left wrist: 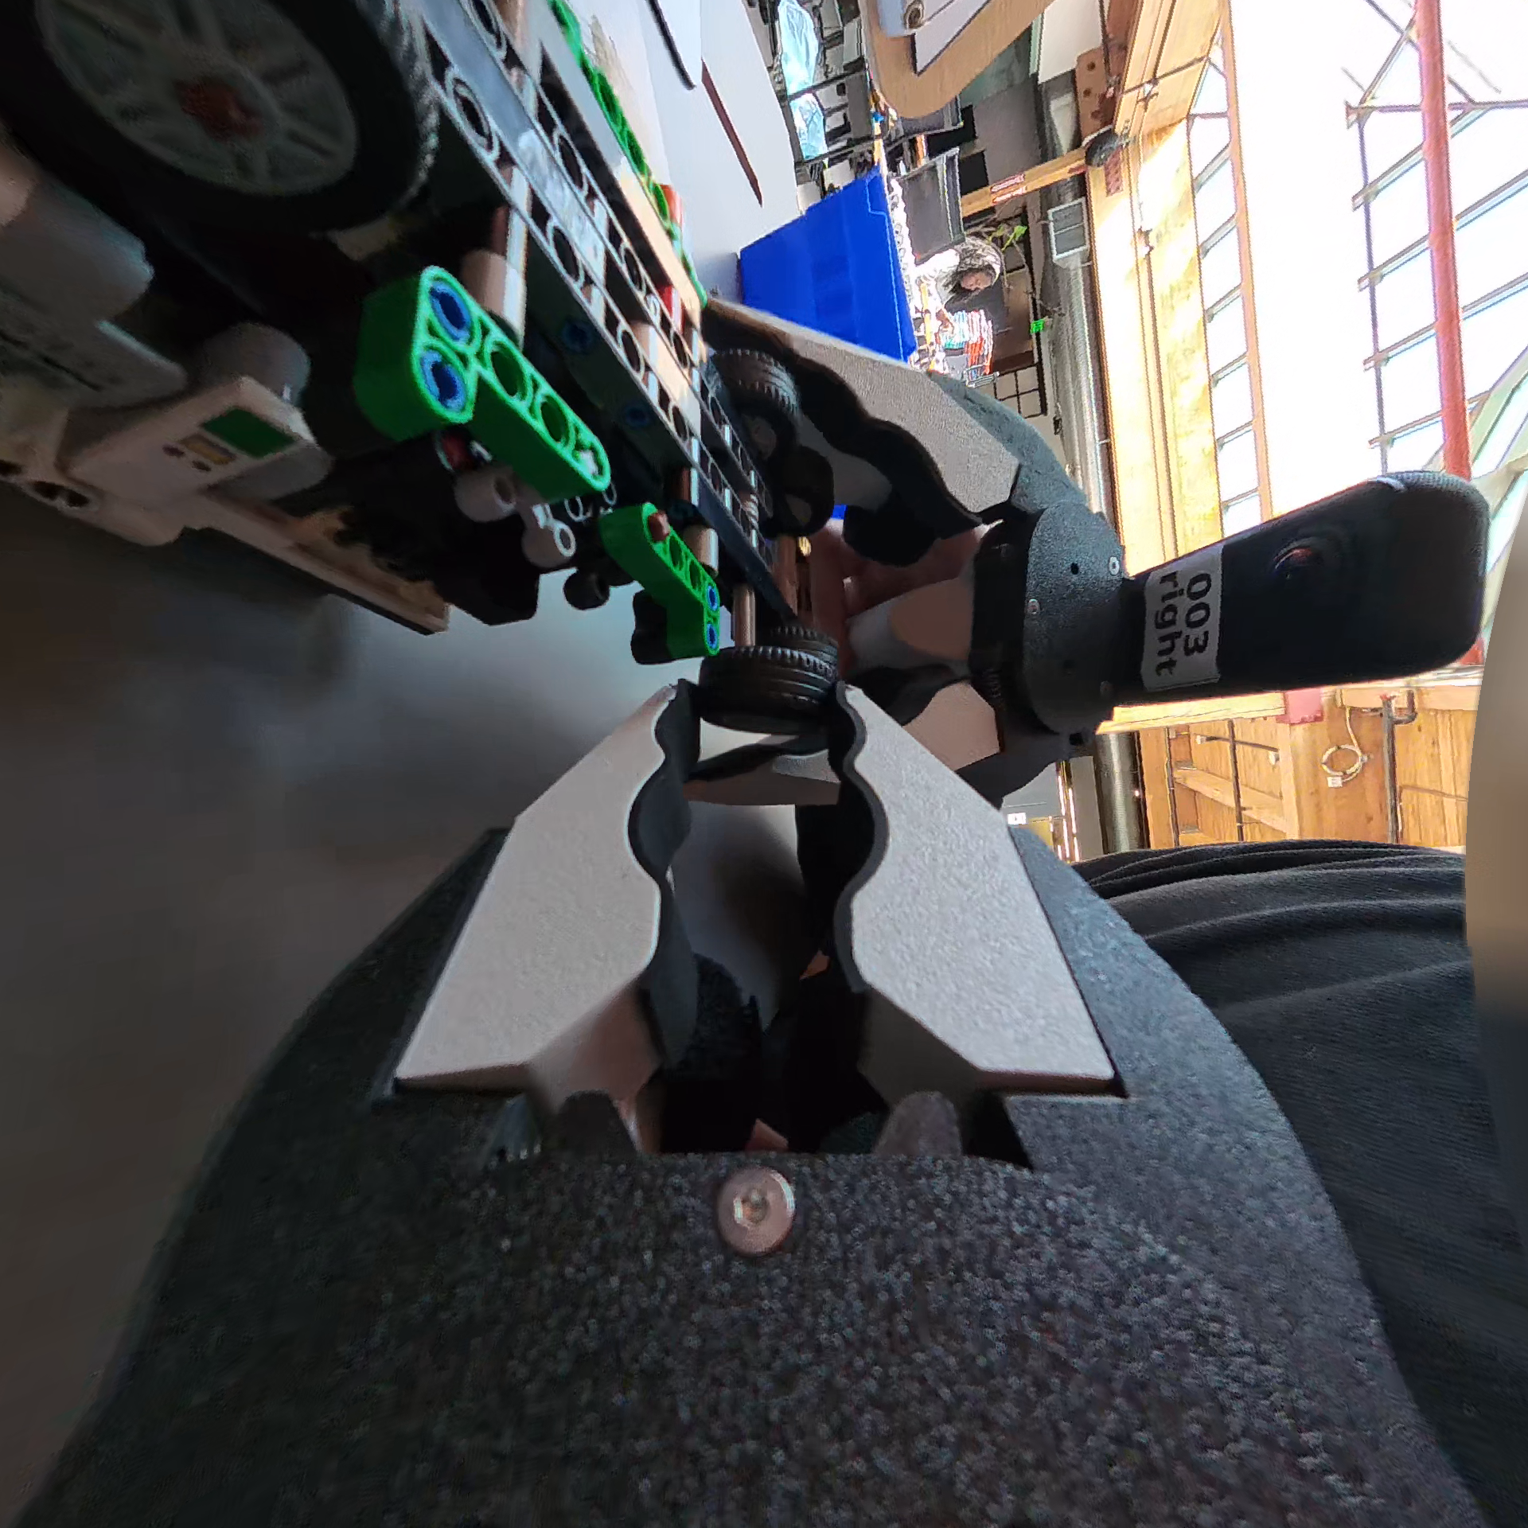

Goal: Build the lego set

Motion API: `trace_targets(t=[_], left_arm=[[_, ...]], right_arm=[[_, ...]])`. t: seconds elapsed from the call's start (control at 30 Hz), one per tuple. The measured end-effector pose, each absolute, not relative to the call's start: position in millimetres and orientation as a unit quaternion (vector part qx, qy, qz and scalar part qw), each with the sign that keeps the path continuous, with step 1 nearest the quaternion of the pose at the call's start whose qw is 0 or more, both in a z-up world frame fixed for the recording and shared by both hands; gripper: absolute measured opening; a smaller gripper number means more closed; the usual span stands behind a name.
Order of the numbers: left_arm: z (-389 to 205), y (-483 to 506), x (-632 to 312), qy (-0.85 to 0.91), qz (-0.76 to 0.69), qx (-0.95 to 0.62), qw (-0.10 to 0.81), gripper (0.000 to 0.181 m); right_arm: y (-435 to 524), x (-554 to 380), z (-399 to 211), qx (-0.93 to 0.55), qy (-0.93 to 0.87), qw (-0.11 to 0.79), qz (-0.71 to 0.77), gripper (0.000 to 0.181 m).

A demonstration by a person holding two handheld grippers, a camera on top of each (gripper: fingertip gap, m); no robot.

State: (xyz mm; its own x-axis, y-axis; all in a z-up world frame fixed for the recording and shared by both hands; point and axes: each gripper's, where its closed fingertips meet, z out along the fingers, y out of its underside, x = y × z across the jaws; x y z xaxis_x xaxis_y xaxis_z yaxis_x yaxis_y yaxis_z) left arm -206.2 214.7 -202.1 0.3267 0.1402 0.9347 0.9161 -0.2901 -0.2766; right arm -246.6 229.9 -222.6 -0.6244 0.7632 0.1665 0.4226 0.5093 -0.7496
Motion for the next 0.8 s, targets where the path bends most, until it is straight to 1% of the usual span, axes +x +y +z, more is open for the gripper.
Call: trace_targets(t=[0.07,0.37,0.8], left_arm=[[-201.7,213.7,-206.9,-0.396,-0.436,-0.67,0.452,0.03],[-206.1,212.5,-207.9,-0.41,-0.453,-0.654,0.446,0.03],[-206.2,214.5,-205.2,-0.389,-0.496,-0.659,0.411,0.03]], right_arm=[[230.7,-247.9,-224.9,-0.357,-0.833,0.242,0.347,0.105],[229.8,-249.1,-229.0,-0.35,-0.836,0.245,0.344,0.104],[231.1,-249.4,-231.8,-0.339,-0.842,0.257,0.332,0.103]])
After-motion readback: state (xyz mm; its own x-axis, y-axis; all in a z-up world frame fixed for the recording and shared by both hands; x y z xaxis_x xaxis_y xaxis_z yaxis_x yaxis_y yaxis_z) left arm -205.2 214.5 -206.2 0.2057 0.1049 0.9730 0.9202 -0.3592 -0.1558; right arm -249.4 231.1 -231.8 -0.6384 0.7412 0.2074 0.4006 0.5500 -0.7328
